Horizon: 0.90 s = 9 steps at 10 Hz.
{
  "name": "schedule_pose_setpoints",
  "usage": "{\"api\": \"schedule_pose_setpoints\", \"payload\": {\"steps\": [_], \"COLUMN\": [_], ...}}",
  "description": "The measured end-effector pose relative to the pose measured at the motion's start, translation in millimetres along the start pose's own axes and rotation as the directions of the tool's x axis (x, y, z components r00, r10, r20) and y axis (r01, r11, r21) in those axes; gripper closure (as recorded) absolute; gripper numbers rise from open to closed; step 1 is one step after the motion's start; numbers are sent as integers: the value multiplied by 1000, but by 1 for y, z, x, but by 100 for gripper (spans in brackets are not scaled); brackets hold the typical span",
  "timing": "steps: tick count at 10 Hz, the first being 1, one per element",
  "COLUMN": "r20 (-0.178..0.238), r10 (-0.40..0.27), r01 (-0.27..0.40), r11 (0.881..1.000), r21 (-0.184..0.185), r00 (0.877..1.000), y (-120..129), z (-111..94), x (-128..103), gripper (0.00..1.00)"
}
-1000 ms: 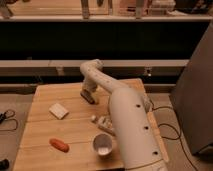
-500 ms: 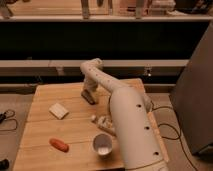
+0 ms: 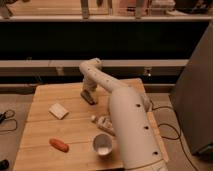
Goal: Place the eraser on the white sponge
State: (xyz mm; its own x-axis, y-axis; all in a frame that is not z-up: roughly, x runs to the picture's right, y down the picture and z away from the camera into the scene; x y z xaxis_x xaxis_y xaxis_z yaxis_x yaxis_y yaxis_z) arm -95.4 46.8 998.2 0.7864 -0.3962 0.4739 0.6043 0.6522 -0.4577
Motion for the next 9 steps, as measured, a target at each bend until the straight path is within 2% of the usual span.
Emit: {"api": "schedule_pose_setpoints", "payload": {"steps": [2, 3, 4, 6, 9], "r20": [5, 3, 4, 9, 13], "r10": [4, 2, 3, 2, 6], "r01": [-4, -2, -3, -2, -6], "r11": [1000, 1000, 1000, 1000, 1000], "r21": [-1, -4, -7, -13, -19], "r00": [1000, 1000, 1000, 1000, 1000], "y": [0, -1, -1, -4, -3], "z": [0, 0, 0, -1, 0], "x": [0, -1, -4, -11, -13], "gripper": [38, 32, 32, 43, 46]}}
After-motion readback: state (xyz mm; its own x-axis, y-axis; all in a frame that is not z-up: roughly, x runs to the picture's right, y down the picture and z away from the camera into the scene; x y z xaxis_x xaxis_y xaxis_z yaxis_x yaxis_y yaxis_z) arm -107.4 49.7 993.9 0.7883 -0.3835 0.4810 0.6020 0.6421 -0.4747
